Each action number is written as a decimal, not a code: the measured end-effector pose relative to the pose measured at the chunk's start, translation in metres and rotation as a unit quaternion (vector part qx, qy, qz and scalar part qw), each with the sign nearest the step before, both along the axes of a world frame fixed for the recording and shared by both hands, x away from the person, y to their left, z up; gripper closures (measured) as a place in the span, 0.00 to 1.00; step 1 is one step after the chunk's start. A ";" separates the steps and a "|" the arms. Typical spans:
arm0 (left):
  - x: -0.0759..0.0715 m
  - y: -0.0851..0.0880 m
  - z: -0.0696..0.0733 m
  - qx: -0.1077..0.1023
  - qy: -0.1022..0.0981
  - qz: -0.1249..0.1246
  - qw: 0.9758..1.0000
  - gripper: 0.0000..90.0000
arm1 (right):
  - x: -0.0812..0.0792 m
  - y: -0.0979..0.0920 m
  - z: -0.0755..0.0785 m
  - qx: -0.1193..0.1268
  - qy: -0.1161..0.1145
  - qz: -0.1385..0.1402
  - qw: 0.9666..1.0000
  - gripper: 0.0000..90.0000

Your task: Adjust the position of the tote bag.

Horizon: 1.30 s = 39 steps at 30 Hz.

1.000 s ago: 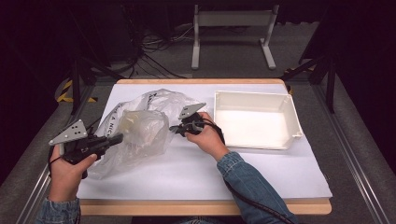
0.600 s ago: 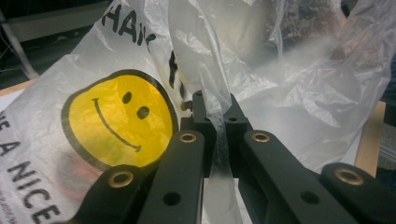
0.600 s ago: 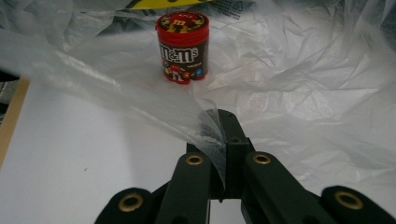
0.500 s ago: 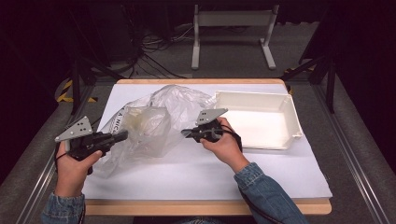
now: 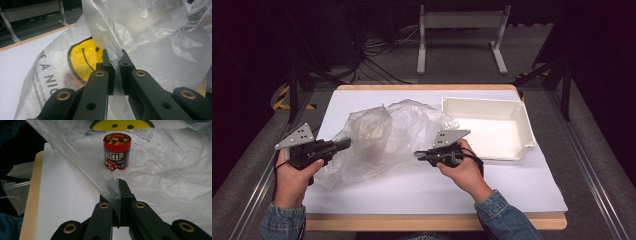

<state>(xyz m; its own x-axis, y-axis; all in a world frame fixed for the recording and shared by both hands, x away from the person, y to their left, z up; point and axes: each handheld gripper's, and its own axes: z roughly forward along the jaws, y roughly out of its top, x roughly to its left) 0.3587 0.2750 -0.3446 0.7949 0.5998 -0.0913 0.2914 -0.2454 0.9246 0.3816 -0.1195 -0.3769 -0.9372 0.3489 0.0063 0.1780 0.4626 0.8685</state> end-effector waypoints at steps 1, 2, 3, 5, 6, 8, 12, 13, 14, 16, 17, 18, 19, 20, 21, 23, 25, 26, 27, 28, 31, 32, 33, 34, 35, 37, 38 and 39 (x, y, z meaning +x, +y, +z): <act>0.000 0.000 0.001 0.001 -0.006 0.001 1.000 0.97 | -0.003 0.000 0.000 -0.001 0.002 0.004 1.000 1.00; 0.000 0.000 0.001 0.001 -0.007 0.001 1.000 0.97 | -0.008 0.001 0.001 -0.007 0.003 0.011 1.000 1.00; 0.000 0.000 0.001 0.001 -0.007 0.002 1.000 0.97 | -0.011 0.002 0.001 -0.011 0.003 0.014 1.000 1.00; 0.000 0.000 0.001 0.000 -0.007 0.004 1.000 0.97 | -0.018 0.005 0.003 -0.011 0.004 0.023 1.000 1.00; 0.000 0.001 0.001 -0.001 -0.005 0.006 1.000 0.97 | -0.021 0.006 0.003 -0.013 0.003 0.027 1.000 1.00; 0.000 0.001 0.001 -0.001 -0.006 0.006 1.000 0.97 | -0.029 0.011 0.005 -0.017 0.002 0.038 0.999 1.00; 0.001 0.000 0.000 -0.003 -0.006 0.009 1.000 0.97 | -0.040 0.022 0.008 -0.019 -0.002 0.060 0.998 1.00; 0.001 0.001 0.001 -0.002 -0.009 0.009 1.000 0.97 | -0.042 0.024 0.009 -0.020 -0.002 0.064 0.998 1.00; 0.001 0.001 0.001 -0.002 -0.009 0.011 1.000 0.97 | -0.045 0.028 0.010 -0.021 -0.003 0.071 0.997 1.00; 0.001 0.002 0.001 -0.006 -0.009 0.013 1.000 0.97 | -0.048 0.032 0.011 -0.020 -0.003 0.078 0.997 1.00; 0.001 0.002 0.001 -0.008 -0.010 0.016 1.000 0.97 | -0.049 0.034 0.011 -0.020 -0.003 0.080 0.997 1.00; 0.000 0.003 0.001 -0.011 -0.013 0.020 1.000 0.97 | -0.050 0.035 0.011 -0.021 -0.005 0.081 0.996 1.00; 0.000 0.004 0.002 -0.014 -0.012 0.023 1.000 0.97 | -0.050 0.036 0.012 -0.023 -0.005 0.079 0.997 0.98; 0.000 0.005 0.002 -0.013 -0.014 0.025 1.000 0.97 | -0.050 0.035 0.013 -0.021 -0.003 0.076 0.997 0.95; 0.000 0.005 0.002 -0.013 -0.014 0.025 1.000 0.98 | -0.050 0.034 0.013 -0.019 -0.001 0.074 0.997 0.91; 0.000 0.008 0.002 -0.020 -0.016 0.035 0.999 0.98 | -0.049 0.032 0.017 -0.020 -0.003 0.062 0.998 0.72; 0.001 0.010 0.001 -0.023 -0.019 0.038 0.999 0.98 | -0.049 0.030 0.019 -0.012 -0.002 0.059 0.998 0.64; 0.001 0.010 0.001 -0.023 -0.019 0.038 0.999 0.98 | -0.049 0.030 0.019 -0.012 -0.002 0.059 0.998 0.64; 0.000 0.011 0.001 -0.028 -0.019 0.043 0.999 0.98 | -0.050 0.029 0.023 -0.003 -0.004 0.055 0.998 0.55; 0.000 0.011 0.001 -0.028 -0.019 0.043 0.999 0.98 | -0.050 0.029 0.023 -0.003 -0.004 0.055 0.998 0.55; -0.001 0.013 0.003 -0.038 -0.032 0.055 0.997 0.98 | -0.054 0.027 0.033 0.024 -0.008 0.038 0.999 0.42; -0.001 0.013 0.003 -0.038 -0.032 0.055 0.997 0.98 | -0.055 0.026 0.036 0.028 -0.011 0.037 0.999 0.41; -0.001 0.016 0.005 -0.043 -0.037 0.059 0.997 0.98 | -0.056 0.025 0.040 0.034 -0.013 0.036 0.999 0.40; -0.001 0.017 0.006 -0.046 -0.040 0.063 0.996 0.98 | -0.057 0.024 0.043 0.040 -0.017 0.035 0.998 0.39; -0.001 0.017 0.006 -0.046 -0.040 0.063 0.996 0.98 | -0.057 0.024 0.043 0.040 -0.017 0.035 0.998 0.39; -0.001 0.019 0.008 -0.050 -0.046 0.070 0.995 0.99 | -0.059 0.021 0.053 0.051 -0.029 0.033 0.998 0.37; 0.001 0.022 0.008 -0.054 -0.048 0.079 0.994 0.99 | -0.059 0.019 0.056 0.055 -0.033 0.031 0.997 0.37; 0.002 0.024 0.007 -0.055 -0.047 0.084 0.994 0.99 | -0.058 0.018 0.059 0.059 -0.037 0.029 0.997 0.36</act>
